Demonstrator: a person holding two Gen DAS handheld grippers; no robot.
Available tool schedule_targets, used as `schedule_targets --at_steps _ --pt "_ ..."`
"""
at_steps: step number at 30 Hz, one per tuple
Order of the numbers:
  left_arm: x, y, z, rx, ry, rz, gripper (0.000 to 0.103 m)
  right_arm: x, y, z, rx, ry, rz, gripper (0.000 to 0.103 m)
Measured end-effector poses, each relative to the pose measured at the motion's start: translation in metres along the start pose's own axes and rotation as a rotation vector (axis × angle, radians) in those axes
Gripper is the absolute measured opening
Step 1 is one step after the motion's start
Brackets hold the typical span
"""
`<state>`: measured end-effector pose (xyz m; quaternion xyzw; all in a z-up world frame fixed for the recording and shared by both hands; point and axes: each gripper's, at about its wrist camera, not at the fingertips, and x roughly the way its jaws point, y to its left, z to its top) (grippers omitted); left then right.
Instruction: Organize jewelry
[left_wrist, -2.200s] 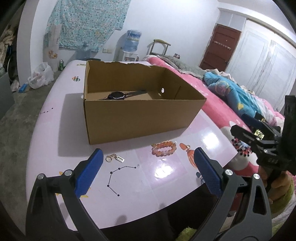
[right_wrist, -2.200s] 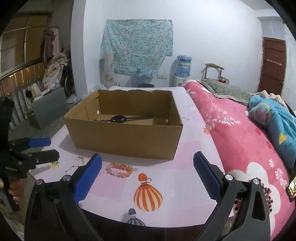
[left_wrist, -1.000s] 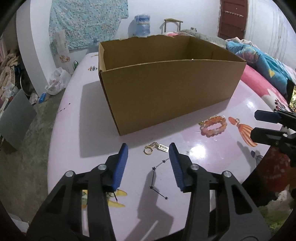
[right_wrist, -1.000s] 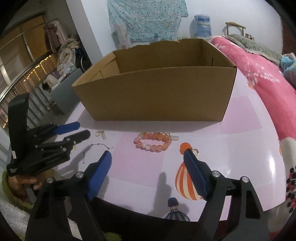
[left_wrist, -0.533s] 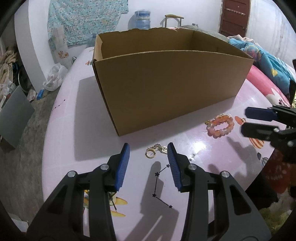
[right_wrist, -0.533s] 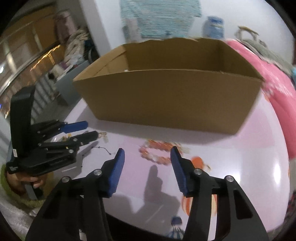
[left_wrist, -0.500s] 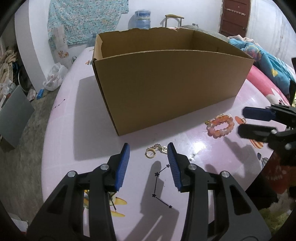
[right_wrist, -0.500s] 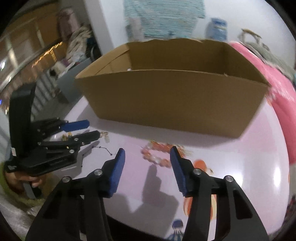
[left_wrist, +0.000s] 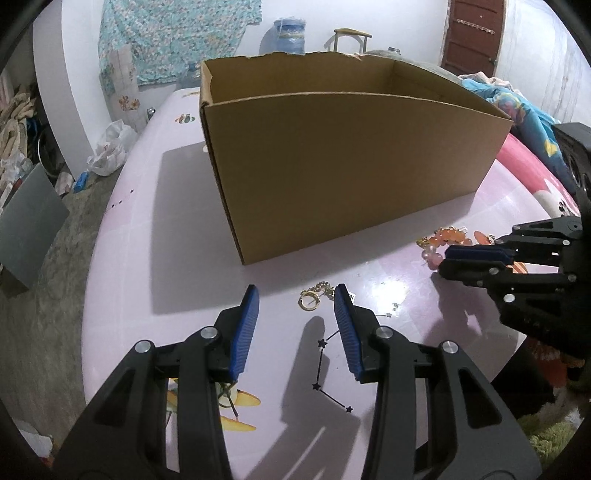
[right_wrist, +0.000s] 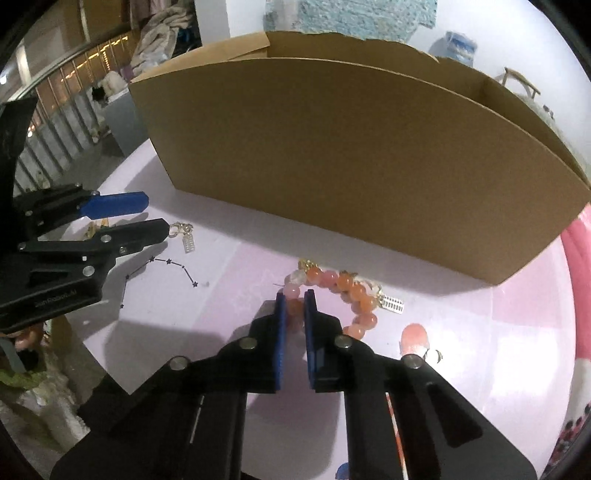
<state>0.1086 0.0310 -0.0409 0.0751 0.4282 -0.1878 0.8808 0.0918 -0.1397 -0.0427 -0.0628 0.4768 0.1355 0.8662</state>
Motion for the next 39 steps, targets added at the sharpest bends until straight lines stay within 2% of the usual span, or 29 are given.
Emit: schedule_targets --at_steps 8,17,18,21,24,28,29,34,39 --pt "0.000 0.003 -0.002 -0.017 0.002 -0.008 0.040 -0.011 -0.003 -0.016 0.031 0.029 0.033 0.010" --pt "-0.003 0.005 -0.005 -0.029 -0.004 -0.016 0.040 -0.013 0.007 -0.019 0.023 0.011 0.089 0.011" --pt "-0.005 0.005 -0.005 -0.026 -0.010 -0.016 0.040 -0.014 0.008 -0.019 0.020 0.008 0.096 0.012" --pt "-0.007 0.005 -0.005 -0.017 -0.017 -0.017 0.040 -0.024 0.003 -0.022 0.026 -0.035 0.108 0.032" --pt "-0.004 0.002 -0.002 0.008 -0.014 -0.021 0.040 -0.031 -0.001 -0.022 0.052 -0.071 0.128 0.033" --pt "0.004 -0.001 0.000 0.026 0.011 -0.039 0.040 -0.030 -0.005 -0.023 0.072 -0.078 0.126 0.033" --pt "0.005 -0.001 0.000 0.028 0.016 -0.045 0.039 -0.030 -0.004 -0.022 0.074 -0.080 0.125 0.033" --pt "0.014 -0.001 0.000 0.043 0.043 -0.051 0.022 -0.033 -0.006 -0.021 0.090 -0.096 0.126 0.033" --pt "0.017 -0.003 0.003 0.099 0.051 -0.061 0.022 -0.032 -0.010 -0.021 0.102 -0.100 0.126 0.033"
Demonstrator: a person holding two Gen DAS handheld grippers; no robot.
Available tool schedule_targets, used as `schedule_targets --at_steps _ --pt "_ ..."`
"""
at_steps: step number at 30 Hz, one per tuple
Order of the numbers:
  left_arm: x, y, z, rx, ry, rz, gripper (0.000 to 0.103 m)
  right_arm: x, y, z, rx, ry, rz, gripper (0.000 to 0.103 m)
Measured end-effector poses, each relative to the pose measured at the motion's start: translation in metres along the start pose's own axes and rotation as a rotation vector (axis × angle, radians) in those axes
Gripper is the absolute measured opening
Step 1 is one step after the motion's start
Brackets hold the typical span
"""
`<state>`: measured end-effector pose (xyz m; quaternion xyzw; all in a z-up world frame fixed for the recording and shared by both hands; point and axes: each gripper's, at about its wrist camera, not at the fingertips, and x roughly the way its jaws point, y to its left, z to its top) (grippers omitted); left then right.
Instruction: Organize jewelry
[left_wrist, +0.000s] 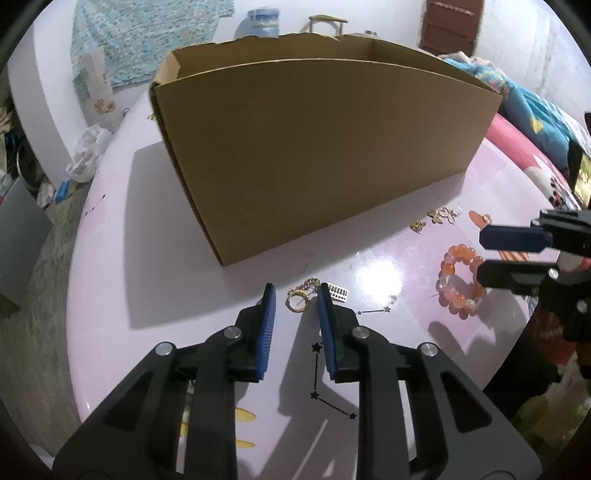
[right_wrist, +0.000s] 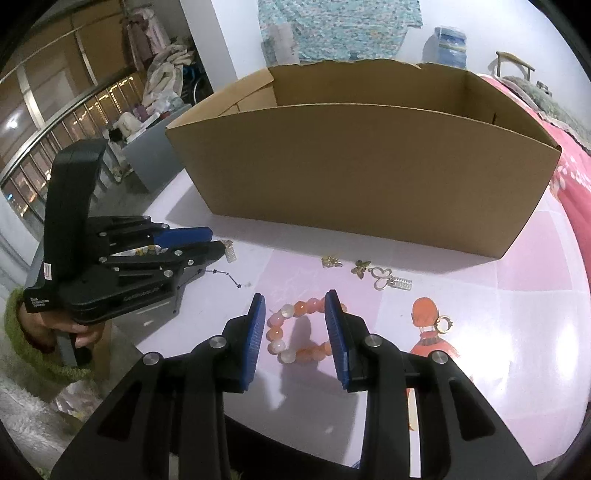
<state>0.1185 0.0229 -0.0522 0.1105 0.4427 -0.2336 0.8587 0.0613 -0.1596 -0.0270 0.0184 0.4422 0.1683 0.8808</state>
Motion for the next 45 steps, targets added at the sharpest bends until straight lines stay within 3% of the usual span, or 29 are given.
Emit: schedule_targets --at_steps 4,7,19,26,32,39,45 --pt "0.001 -0.003 0.000 0.031 0.011 0.002 0.020 0.000 0.002 0.002 0.011 -0.011 -0.008 0.033" --pt "0.002 -0.005 0.001 0.045 0.018 -0.001 0.011 -0.006 -0.003 -0.001 0.025 -0.021 -0.019 0.033" --pt "-0.008 -0.005 -0.009 0.021 0.026 0.013 0.011 -0.023 -0.025 -0.008 0.078 -0.042 -0.066 0.033" --pt "-0.010 -0.006 -0.009 -0.013 0.019 0.023 0.011 -0.034 -0.057 -0.020 0.150 -0.034 -0.181 0.033" --pt "-0.009 -0.004 -0.009 -0.015 0.015 0.027 0.011 -0.021 -0.077 -0.016 0.157 -0.012 -0.250 0.033" --pt "-0.011 -0.005 -0.011 -0.022 0.011 0.031 0.011 0.000 -0.069 -0.011 0.112 0.009 -0.264 0.033" --pt "-0.012 -0.005 -0.012 -0.024 0.010 0.034 0.011 0.007 -0.066 -0.014 0.085 0.017 -0.282 0.022"
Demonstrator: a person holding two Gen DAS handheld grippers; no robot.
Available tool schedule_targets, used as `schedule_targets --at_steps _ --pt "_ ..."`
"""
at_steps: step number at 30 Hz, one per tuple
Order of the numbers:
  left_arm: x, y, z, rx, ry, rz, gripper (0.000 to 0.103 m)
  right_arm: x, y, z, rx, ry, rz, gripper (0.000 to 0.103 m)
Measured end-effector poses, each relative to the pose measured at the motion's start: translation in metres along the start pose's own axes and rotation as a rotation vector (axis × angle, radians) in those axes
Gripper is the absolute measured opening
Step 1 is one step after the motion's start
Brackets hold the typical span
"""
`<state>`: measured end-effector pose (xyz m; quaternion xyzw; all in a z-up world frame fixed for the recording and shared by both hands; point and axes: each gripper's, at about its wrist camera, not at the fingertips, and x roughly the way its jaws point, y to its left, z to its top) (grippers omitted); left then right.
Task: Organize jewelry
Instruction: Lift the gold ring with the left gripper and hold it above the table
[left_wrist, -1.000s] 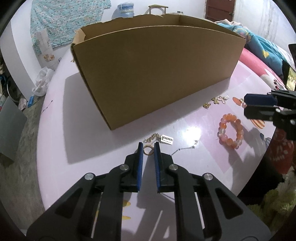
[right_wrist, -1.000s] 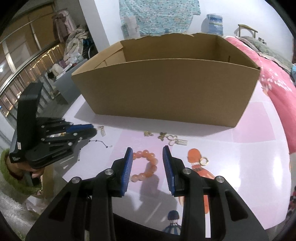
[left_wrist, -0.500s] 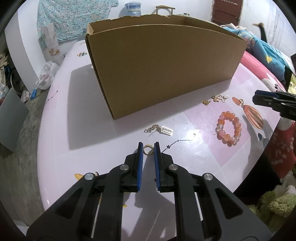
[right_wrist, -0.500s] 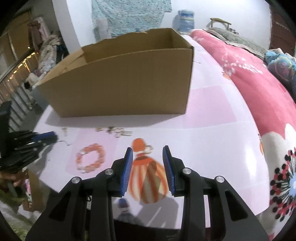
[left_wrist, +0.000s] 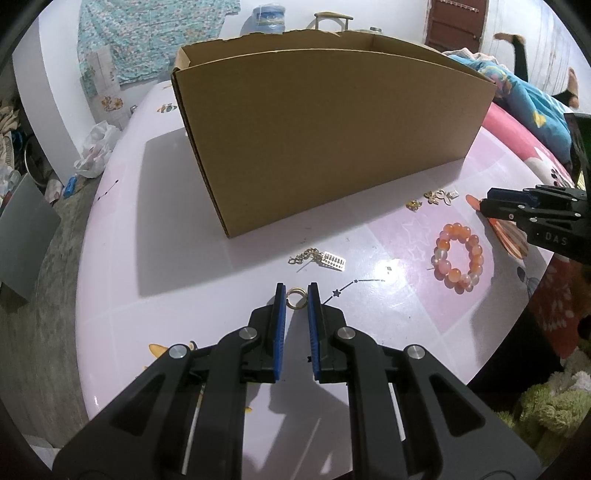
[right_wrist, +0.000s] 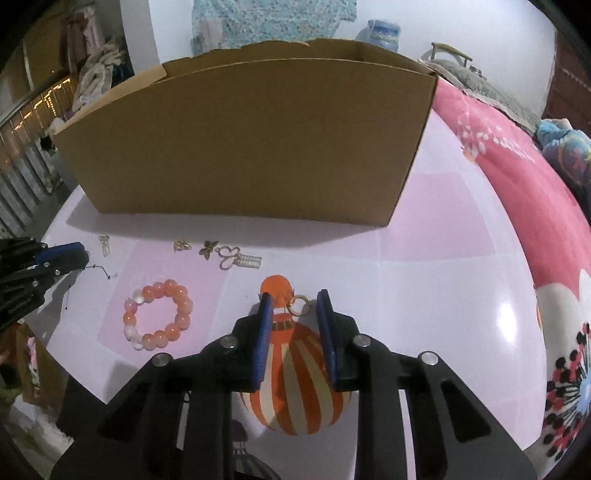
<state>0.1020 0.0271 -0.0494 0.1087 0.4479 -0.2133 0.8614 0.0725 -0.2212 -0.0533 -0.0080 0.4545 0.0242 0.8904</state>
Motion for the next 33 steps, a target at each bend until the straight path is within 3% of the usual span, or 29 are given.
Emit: schedule_targets --at_steps 12,33 --pt "-0.0002 0.0002 -0.0006 -0.004 -0.007 -0.003 0.011 -0.0002 -0.0031 -0.0008 0.019 -0.006 0.015 0.012" --pt "-0.0019 0.0075 -0.0032 -0.019 -0.018 -0.012 0.010 -0.0072 -0.0094 -0.0006 0.061 -0.030 0.034 0.012"
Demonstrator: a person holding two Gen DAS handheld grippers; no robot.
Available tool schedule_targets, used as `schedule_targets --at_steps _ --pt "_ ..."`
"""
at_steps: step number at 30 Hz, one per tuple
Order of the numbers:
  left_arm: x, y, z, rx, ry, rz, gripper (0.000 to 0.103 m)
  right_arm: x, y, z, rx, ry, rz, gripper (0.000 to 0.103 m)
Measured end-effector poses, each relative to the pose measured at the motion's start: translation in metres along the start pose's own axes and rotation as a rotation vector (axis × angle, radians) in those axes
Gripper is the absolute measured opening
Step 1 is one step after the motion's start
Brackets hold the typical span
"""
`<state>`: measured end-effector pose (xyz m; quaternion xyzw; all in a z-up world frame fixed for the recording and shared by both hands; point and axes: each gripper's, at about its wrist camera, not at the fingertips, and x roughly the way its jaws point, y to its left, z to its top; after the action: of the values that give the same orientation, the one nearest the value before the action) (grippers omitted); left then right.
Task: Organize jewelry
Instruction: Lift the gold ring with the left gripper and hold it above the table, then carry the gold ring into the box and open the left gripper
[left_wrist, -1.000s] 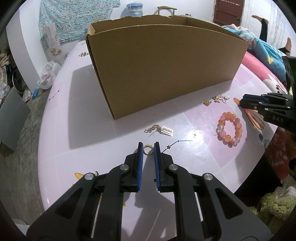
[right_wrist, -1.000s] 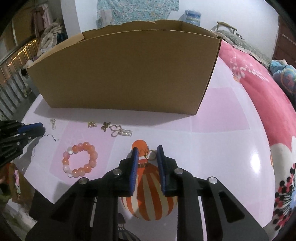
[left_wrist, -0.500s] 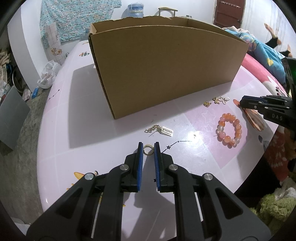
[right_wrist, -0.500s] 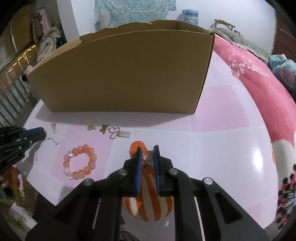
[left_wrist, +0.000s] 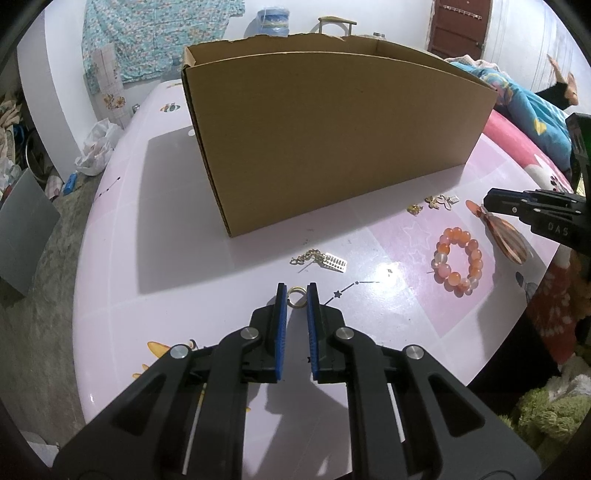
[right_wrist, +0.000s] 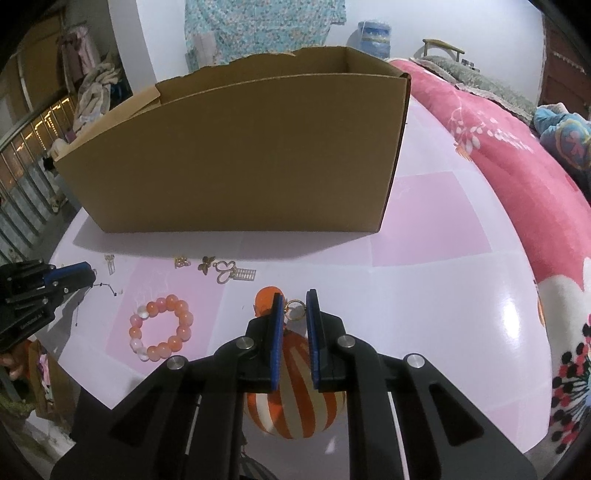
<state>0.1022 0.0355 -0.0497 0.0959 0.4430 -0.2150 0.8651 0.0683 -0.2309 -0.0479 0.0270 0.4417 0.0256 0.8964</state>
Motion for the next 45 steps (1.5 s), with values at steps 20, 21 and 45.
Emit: schedule_targets --at_steps 20,21,45 --pt "-0.003 0.001 -0.001 0.002 -0.011 -0.005 0.010 -0.008 -0.001 0.003 0.004 -0.026 -0.004 0.012" --pt "-0.003 0.001 -0.001 0.004 -0.011 -0.005 0.010 -0.008 -0.001 0.003 0.004 -0.026 -0.004 0.012" --pt "-0.050 -0.008 -0.005 0.028 -0.142 0.002 0.010 -0.035 -0.003 0.004 0.005 -0.089 -0.012 0.012"
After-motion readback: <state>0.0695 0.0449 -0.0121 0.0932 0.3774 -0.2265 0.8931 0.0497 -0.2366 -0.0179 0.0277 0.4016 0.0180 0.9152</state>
